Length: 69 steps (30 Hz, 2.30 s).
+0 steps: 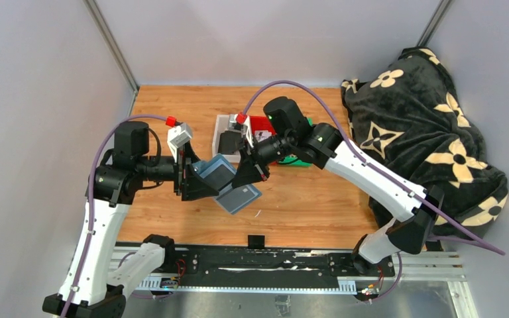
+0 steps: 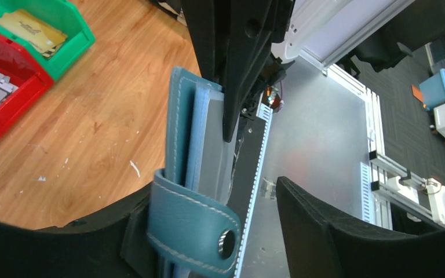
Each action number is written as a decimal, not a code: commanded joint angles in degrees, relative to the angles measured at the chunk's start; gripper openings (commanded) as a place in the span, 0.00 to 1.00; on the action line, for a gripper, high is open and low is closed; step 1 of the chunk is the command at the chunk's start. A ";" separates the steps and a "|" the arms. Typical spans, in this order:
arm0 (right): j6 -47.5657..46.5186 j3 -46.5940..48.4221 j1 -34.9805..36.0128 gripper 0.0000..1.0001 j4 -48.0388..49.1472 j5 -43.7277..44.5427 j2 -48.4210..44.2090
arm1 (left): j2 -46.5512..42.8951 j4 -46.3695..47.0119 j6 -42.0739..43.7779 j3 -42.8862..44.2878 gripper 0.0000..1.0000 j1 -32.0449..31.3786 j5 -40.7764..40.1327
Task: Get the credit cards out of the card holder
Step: Remove the credit card from the card holder.
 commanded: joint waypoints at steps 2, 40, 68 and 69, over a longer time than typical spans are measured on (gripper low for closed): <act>-7.38 3.71 -0.04 0.00 -10.07 0.01 0.20 | -0.09 -2.46 2.71 -1.15 0.60 -0.25 3.76; 37.10 -23.62 -7.44 0.65 45.10 2.96 -15.20 | -8.48 42.36 -36.37 -13.87 0.00 0.90 -10.66; 28.84 -18.48 -10.91 0.55 30.15 8.51 -21.84 | -8.79 49.28 -45.07 -16.03 0.00 0.90 -7.46; 30.02 -19.17 -10.03 0.55 32.12 7.26 -21.49 | -8.73 49.35 -45.05 -15.95 0.00 0.90 -7.60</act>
